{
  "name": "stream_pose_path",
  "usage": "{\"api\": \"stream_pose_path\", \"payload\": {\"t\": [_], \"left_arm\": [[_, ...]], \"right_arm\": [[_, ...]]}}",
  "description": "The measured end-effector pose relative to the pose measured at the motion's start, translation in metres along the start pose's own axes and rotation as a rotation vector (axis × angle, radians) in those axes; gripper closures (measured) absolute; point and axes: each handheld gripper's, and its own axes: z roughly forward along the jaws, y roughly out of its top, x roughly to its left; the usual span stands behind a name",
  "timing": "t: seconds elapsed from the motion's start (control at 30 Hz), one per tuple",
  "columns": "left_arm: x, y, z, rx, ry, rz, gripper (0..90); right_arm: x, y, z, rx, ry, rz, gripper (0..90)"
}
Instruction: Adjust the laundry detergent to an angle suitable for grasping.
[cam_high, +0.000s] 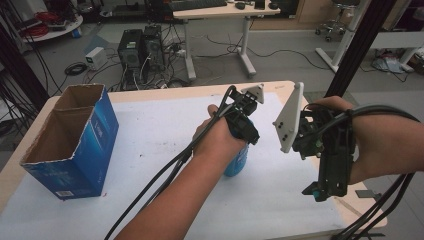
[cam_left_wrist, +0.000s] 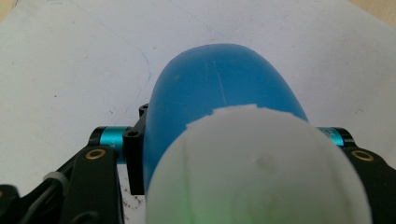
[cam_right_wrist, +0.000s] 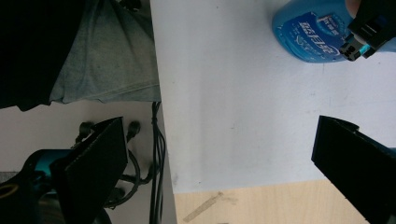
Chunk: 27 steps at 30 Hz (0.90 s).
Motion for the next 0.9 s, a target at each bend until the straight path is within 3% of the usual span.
{"api": "stream_pose_path", "payload": {"t": [0.27,0.5,0.77,0.9], "left_arm": [[0.008,-0.002,-0.018,-0.025,-0.017,0.013,38.4],[0.012,-0.005,-0.040,-0.012,-0.030,0.070,38.4],[0.027,-0.016,-0.067,0.004,-0.049,0.117,38.4],[0.035,-0.023,-0.079,0.005,-0.055,0.159,38.4]], "right_arm": [[0.001,0.002,-0.001,0.001,-0.003,-0.001,2.9],[0.002,0.009,0.001,0.002,-0.001,-0.011,2.9],[0.001,0.018,0.001,0.003,0.000,-0.027,2.9],[0.002,0.022,0.001,0.006,0.000,-0.033,2.9]]}}
